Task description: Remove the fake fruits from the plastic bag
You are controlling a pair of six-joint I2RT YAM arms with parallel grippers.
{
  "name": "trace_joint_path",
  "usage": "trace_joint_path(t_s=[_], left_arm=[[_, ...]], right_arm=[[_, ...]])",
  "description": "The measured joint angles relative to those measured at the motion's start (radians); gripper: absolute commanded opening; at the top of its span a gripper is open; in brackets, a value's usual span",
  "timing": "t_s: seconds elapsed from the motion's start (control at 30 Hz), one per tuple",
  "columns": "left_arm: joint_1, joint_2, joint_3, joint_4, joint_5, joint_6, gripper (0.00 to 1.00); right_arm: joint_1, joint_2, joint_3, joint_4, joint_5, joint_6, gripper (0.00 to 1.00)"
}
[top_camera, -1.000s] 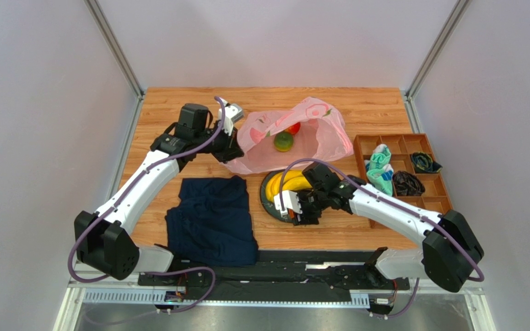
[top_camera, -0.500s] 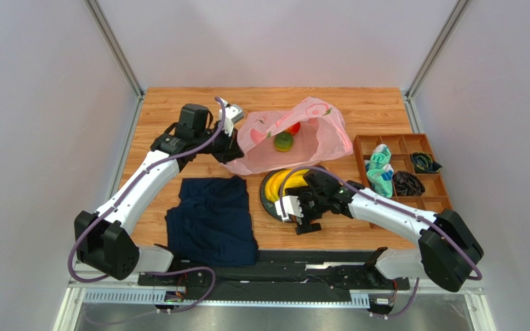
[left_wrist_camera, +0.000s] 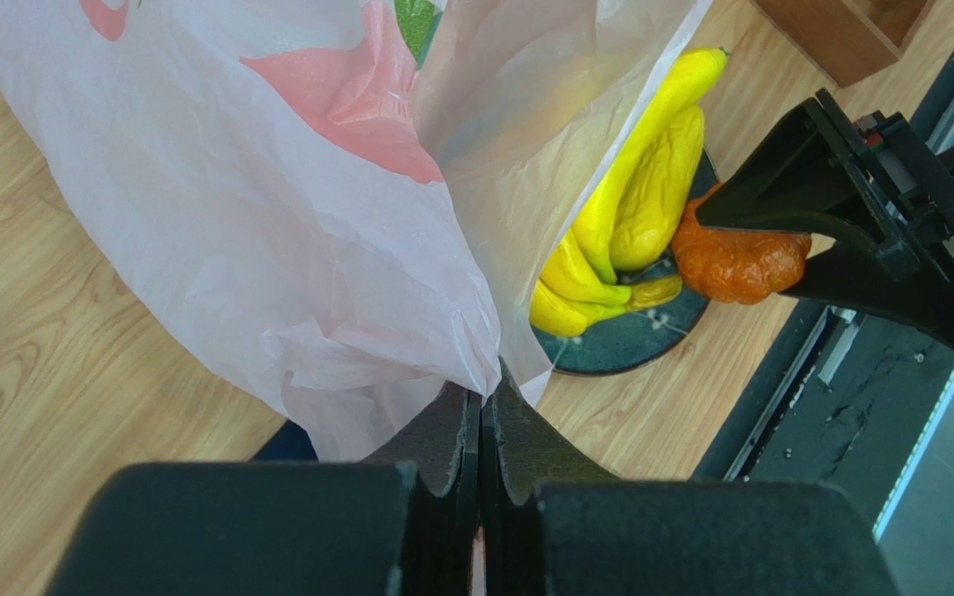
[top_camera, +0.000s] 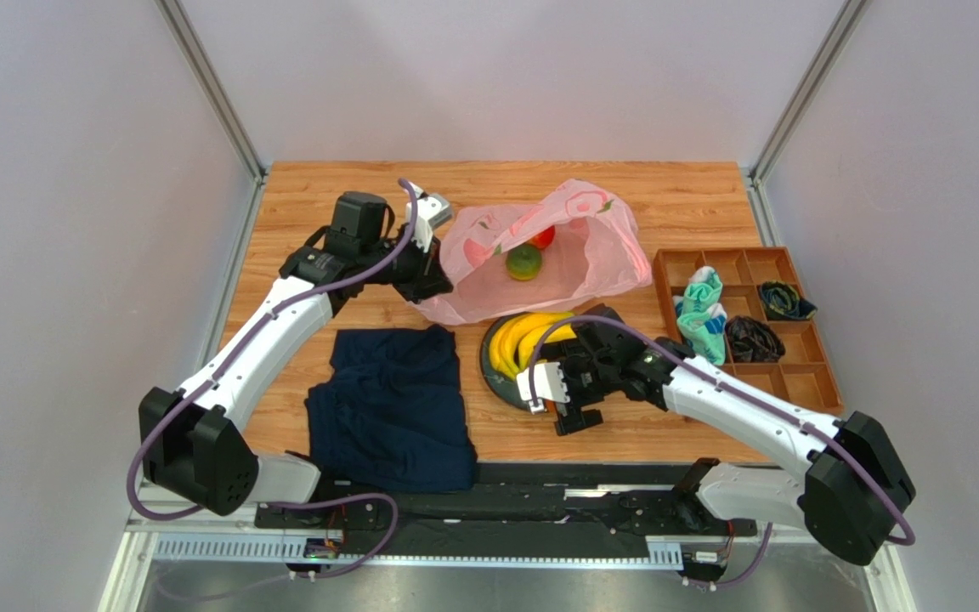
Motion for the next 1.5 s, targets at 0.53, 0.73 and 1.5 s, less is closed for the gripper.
trace_joint_path(t_s=[0.53, 0.73, 1.5], left_arm=[[0.000, 0.006, 0.000, -0.001, 0.003, 0.000, 0.00], [0.000, 0.006, 0.000, -0.002, 0.006, -0.001, 0.00], [0.000, -0.011, 0.023, -0.035, 0.138, -0.037, 0.00]], right_arm=[[-0.061, 0.038, 0.192, -0.250, -0.029, -0.008, 0.97], [-0.207, 0.095, 0.485, -0.355, -0.098, 0.033, 0.84], [-0.320, 1.013, 1.182, -0.143, 0.136, 0.754, 0.84]])
